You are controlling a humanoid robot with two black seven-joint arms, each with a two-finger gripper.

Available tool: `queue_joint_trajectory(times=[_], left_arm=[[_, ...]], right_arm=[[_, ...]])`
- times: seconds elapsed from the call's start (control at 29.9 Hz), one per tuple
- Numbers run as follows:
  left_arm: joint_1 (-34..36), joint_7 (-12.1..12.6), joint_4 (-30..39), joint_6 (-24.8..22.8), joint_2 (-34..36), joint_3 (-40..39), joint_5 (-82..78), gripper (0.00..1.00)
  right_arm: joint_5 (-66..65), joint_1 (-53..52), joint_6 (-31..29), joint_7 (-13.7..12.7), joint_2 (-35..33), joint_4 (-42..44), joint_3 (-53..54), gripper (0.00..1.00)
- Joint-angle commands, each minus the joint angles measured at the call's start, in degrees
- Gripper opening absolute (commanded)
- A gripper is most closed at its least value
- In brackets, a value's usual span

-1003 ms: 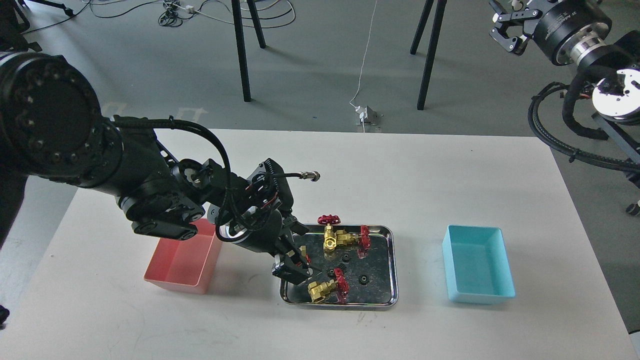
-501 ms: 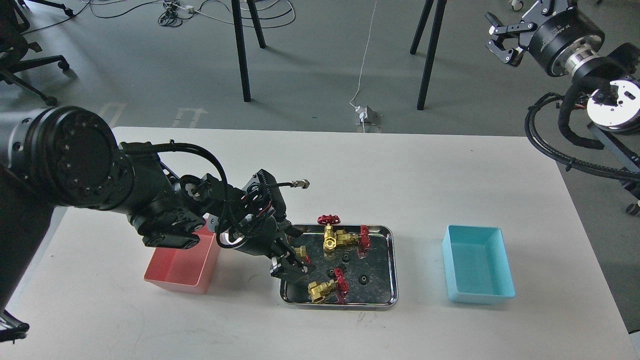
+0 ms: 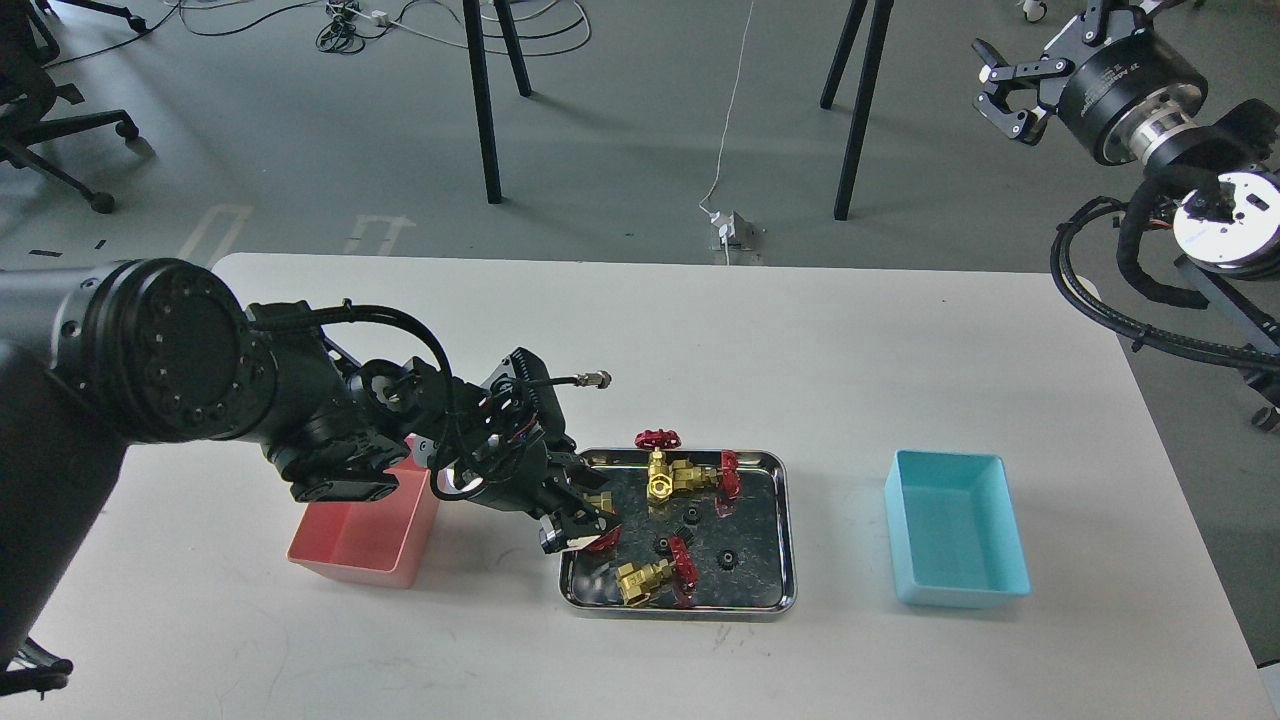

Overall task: Place valve in pink box and gear in blue box
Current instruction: 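Grasp the brass valve with red handwheel using the left gripper, then lift the valve and carry it over the pink box with the left gripper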

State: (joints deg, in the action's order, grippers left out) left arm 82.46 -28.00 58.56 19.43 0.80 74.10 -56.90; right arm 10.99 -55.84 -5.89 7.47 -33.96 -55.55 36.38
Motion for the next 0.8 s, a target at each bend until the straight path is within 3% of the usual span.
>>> queue_joint_trajectory(times=[0.0, 0.33, 0.77], left_arm=[[0.0, 0.0, 0.1, 0.8, 0.3, 0.0, -0.1, 0.41], [0.1, 0.0, 0.7, 1.1, 0.6, -0.4, -0.8, 0.17], [6.4, 0.0, 6.5, 1.5, 6.0, -4.5, -1.0, 0.12]], right_arm=[[0.0, 0.0, 0.1, 0.0, -0.1, 0.0, 0.0, 1.0], [0.0, 0.0, 0.1, 0.0, -0.2, 0.1, 0.0, 1.0], [0.0, -1.6, 0.4, -0.1, 0.4, 0.5, 0.4, 1.0]])
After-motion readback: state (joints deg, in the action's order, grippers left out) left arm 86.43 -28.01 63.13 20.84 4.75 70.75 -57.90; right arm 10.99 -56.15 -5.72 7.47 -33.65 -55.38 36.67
